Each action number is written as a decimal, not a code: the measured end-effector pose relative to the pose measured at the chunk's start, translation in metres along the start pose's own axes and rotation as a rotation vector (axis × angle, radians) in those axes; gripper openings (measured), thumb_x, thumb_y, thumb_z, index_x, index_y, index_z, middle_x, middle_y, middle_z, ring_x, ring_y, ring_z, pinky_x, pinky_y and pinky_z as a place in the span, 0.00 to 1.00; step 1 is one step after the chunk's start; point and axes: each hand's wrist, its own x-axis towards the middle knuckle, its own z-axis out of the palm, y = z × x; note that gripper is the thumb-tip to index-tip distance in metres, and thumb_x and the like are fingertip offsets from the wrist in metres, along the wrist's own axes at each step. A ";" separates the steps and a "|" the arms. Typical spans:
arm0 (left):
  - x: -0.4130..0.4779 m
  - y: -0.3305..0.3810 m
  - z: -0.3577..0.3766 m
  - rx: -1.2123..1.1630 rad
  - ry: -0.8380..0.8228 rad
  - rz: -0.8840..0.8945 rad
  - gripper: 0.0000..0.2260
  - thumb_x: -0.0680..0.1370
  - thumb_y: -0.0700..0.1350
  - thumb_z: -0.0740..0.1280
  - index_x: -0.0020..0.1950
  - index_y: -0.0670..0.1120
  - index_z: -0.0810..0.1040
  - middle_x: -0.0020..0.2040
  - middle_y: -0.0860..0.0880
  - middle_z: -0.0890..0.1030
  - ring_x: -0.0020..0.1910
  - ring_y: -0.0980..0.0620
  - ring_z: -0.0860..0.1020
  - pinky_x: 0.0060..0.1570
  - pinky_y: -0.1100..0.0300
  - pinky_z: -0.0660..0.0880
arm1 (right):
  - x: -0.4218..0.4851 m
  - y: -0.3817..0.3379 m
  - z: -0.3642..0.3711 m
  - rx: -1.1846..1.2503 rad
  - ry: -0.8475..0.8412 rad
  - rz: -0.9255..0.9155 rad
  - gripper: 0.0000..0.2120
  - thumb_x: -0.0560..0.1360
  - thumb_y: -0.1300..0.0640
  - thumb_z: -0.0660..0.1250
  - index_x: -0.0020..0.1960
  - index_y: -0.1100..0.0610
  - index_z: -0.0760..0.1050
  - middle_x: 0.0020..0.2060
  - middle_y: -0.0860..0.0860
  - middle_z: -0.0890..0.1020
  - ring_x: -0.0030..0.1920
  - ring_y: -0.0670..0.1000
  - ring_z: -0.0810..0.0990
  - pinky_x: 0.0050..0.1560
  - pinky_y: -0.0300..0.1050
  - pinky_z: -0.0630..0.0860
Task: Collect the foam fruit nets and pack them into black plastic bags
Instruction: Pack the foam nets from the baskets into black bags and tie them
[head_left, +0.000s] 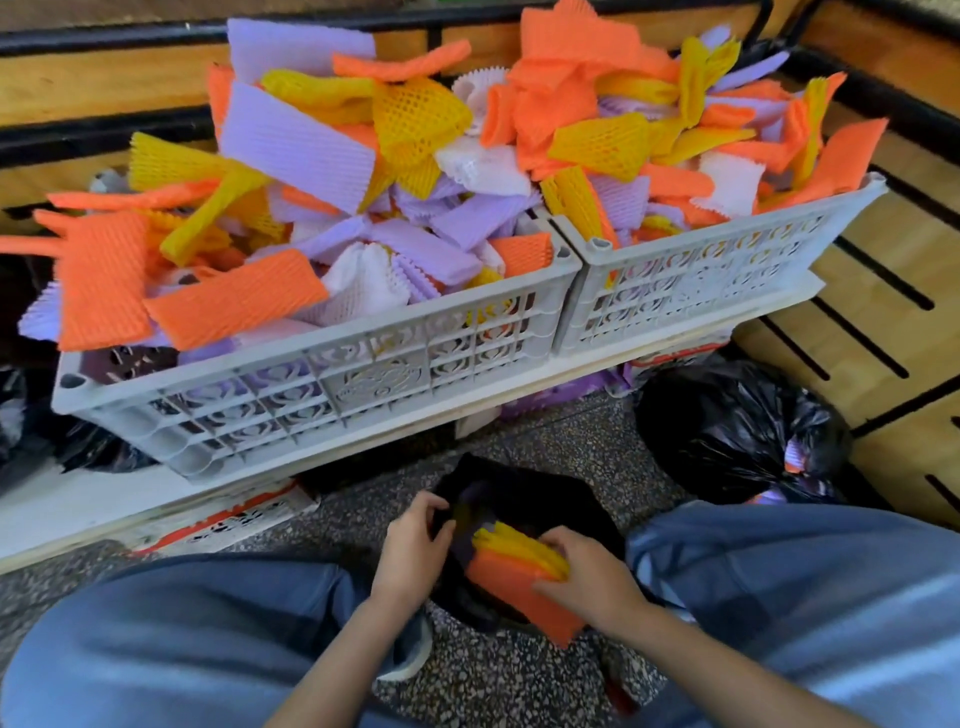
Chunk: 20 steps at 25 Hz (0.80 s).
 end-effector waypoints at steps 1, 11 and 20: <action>0.000 0.000 -0.003 -0.098 0.047 -0.024 0.09 0.76 0.40 0.69 0.53 0.47 0.73 0.40 0.50 0.77 0.40 0.50 0.77 0.35 0.68 0.68 | 0.006 -0.002 0.000 -0.078 0.011 -0.003 0.25 0.70 0.43 0.69 0.64 0.48 0.69 0.56 0.47 0.76 0.59 0.50 0.75 0.53 0.45 0.74; 0.003 0.003 -0.024 -0.395 0.006 -0.209 0.11 0.77 0.41 0.67 0.59 0.46 0.79 0.50 0.48 0.80 0.43 0.51 0.80 0.41 0.60 0.80 | 0.063 -0.029 -0.017 -0.338 0.413 0.064 0.20 0.76 0.48 0.65 0.63 0.55 0.63 0.60 0.51 0.70 0.62 0.52 0.69 0.59 0.46 0.70; 0.001 0.008 -0.046 -0.231 0.010 -0.146 0.15 0.78 0.42 0.66 0.64 0.47 0.72 0.47 0.53 0.77 0.41 0.59 0.76 0.36 0.72 0.72 | 0.055 -0.049 0.002 -0.449 -0.031 -0.301 0.20 0.81 0.50 0.56 0.71 0.55 0.62 0.65 0.52 0.71 0.65 0.53 0.68 0.62 0.46 0.66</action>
